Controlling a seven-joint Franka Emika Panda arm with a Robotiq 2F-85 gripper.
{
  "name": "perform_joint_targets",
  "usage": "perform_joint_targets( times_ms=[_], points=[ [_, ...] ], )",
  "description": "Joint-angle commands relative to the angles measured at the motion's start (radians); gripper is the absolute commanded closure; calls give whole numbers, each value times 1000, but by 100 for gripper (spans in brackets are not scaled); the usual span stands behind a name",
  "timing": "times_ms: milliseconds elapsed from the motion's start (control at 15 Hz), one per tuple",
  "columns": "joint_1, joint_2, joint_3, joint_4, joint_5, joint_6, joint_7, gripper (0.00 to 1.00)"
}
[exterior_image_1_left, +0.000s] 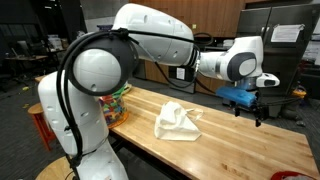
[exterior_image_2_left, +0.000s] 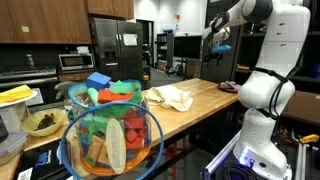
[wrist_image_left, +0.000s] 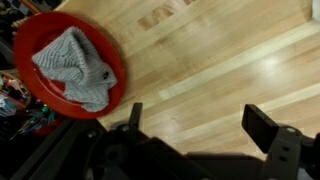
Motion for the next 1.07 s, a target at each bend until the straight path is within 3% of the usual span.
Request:
perform_joint_targets(
  times_ms=[0, 600, 1000],
  points=[
    [-39, 119, -32, 132, -7, 27, 11, 0],
    [-133, 347, -109, 297, -33, 66, 39, 0],
    [-144, 414, -129, 294, -71, 65, 72, 0]
  ],
)
